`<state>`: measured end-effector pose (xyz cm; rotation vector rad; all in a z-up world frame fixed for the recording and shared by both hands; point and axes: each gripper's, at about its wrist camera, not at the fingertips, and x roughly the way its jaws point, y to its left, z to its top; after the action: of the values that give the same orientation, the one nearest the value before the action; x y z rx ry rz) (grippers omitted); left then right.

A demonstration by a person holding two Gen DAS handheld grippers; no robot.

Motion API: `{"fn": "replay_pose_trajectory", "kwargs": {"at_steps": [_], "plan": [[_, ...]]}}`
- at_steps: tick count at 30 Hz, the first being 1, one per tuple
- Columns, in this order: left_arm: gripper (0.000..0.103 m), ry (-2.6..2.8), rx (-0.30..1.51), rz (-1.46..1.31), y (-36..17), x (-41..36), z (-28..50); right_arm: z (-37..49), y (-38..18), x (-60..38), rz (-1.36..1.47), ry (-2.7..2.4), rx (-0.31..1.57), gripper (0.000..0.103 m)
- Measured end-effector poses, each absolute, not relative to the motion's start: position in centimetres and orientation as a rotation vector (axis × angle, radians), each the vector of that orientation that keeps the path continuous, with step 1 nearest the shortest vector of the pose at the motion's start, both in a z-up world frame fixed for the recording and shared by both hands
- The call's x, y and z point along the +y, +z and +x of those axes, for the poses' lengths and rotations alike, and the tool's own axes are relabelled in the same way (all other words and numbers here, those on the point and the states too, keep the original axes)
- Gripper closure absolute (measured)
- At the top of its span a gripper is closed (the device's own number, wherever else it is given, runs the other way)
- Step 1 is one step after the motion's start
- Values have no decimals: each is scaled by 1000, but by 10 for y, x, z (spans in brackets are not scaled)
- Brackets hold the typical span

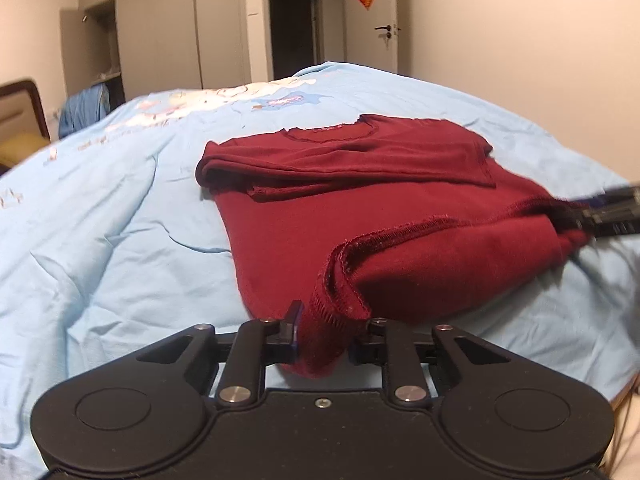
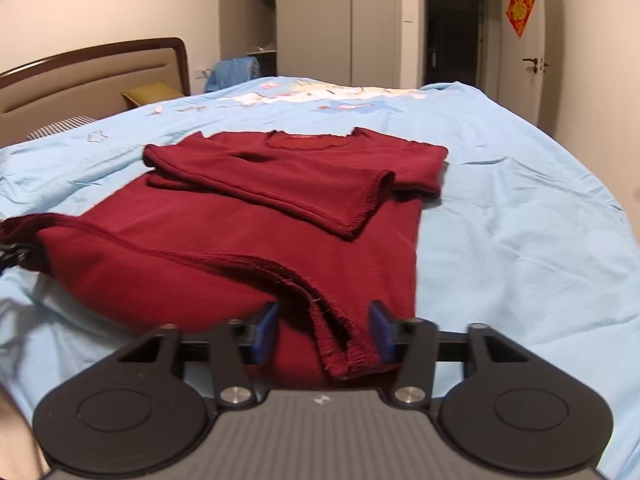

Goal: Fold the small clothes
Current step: 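Grasp the hem with the left gripper beside the right gripper, then lift the hem with both grippers and fold it over toward the collar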

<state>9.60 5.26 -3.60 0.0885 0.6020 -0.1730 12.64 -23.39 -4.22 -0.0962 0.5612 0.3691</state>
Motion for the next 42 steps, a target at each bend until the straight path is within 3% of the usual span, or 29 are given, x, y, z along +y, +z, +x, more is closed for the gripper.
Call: {"fn": "replay_pose_trajectory", "kwargs": {"at_steps": [2, 7, 12, 16, 17, 29, 42], "plan": [[83, -169, 608, 47, -35, 55, 102, 121, -43, -233, -116, 375, 556, 36], [83, -158, 610, -50, -31, 64, 111, 114, -46, -231, -169, 346, 545, 37], [87, -159, 593, -92, -26, 69, 109, 112, -45, -233, -189, 303, 530, 55], [89, -156, 573, -112, -23, 70, 105, 109, -42, -232, -208, 286, 518, 89], [90, -157, 561, -117, -21, 70, 103, 107, -40, -231, -215, 278, 506, 94], [97, -158, 202, -161, 32, 71, 67, 70, 38, -244, -137, 204, 178, 97], [97, -169, 43, -186, 76, 63, 16, 0, 100, -261, -99, 155, -89, 97]]}}
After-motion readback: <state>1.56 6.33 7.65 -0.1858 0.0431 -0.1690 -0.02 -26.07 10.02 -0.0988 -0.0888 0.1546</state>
